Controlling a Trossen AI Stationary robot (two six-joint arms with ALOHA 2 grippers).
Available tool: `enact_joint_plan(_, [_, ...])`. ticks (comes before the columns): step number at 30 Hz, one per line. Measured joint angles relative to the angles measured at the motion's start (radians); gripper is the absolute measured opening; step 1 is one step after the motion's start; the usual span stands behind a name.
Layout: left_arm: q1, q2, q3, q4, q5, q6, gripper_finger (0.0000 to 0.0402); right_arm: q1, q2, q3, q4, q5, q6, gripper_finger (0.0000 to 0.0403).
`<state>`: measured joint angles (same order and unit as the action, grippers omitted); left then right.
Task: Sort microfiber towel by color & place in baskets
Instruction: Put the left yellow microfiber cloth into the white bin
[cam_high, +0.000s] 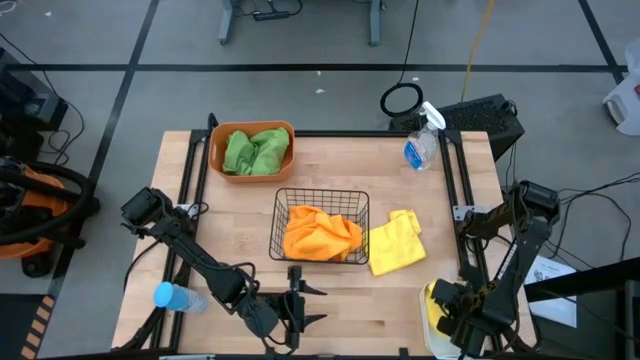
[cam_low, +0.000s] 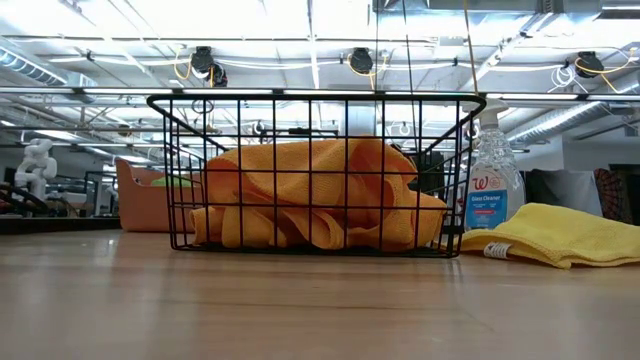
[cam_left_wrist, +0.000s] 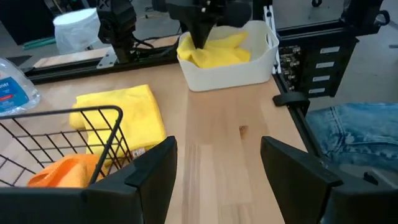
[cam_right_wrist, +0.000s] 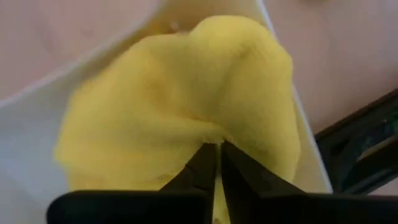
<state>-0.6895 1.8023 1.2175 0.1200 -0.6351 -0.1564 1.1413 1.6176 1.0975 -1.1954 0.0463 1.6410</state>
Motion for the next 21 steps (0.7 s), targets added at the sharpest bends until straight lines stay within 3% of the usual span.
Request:
enact_joint_plan(14, [0.0, 0.0, 0.0, -0.01, 0.005, -0.022, 0.0237, 0.0, 0.0, -0.172, 0.209, 0.005, 0.031, 0.0003])
enact_joint_plan(21, [0.0, 0.0, 0.0, -0.021, 0.005, -0.023, 0.0237, 0.0, -0.002, -0.125, 0.192, 0.001, 0.024, 0.0006])
